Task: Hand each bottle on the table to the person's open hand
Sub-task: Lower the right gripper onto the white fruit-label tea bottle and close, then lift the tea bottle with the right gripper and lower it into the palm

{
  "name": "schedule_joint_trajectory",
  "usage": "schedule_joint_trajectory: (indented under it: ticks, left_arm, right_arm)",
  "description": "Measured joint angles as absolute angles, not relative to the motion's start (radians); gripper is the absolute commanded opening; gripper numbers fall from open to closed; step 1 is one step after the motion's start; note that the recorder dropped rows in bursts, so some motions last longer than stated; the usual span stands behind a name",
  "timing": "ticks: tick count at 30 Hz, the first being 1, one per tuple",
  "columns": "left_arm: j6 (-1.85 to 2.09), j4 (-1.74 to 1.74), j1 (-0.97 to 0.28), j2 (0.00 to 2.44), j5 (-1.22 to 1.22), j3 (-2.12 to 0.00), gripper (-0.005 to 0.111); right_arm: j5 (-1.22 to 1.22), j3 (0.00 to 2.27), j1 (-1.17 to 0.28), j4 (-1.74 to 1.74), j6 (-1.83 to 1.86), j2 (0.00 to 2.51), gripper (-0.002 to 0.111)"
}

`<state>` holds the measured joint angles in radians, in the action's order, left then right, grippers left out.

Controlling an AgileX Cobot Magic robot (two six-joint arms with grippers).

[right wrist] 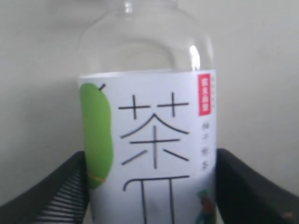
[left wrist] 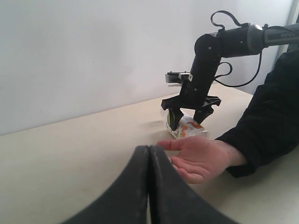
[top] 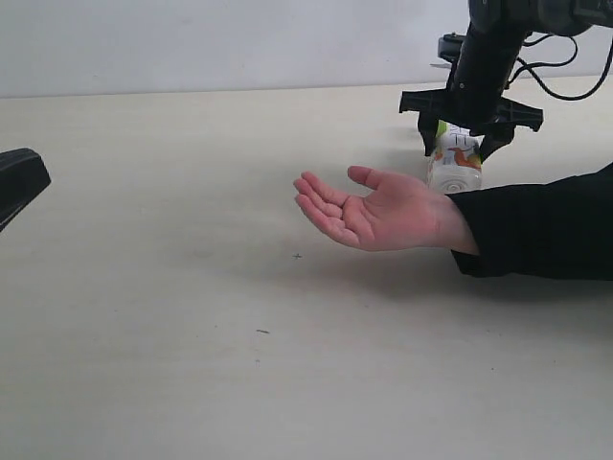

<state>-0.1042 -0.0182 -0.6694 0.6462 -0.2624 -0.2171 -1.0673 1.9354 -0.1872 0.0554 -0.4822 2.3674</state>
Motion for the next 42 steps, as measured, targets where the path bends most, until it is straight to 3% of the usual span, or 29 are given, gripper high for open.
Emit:
schedule_joint_trajectory:
  ticks: [6, 16, 29, 35, 42]
  left_arm:
    - [-0.104, -0.018, -0.669, 0.646, -0.262, -0.217, 0.0]
    - [-0.104, -0.018, -0.669, 0.646, -0.262, -0.217, 0.0]
    - [-0.104, -0.018, -0.669, 0.646, -0.262, -0.217, 0.0]
    - [-0.104, -0.018, -0.669, 0.646, -0.262, -0.217, 0.0]
    - [-0.104, -0.018, -0.669, 0.646, -0.262, -0.217, 0.0]
  right_arm:
    - [-1.051, 1.935, -0.187, 0.05, -0.493, 2.367, 0.0]
    - [-1.05, 2.022, -0.187, 0.031, -0.489, 2.275, 0.0]
    - [-1.222, 2.144, -0.205, -0.112, -0.321, 2.12, 0.0]
    - [-1.226, 2.045, -0.289, -0.127, -0.26, 2.017, 0.0]
    - [-1.226, 1.851, -0.291, -0.14, -0.215, 1.854, 0.0]
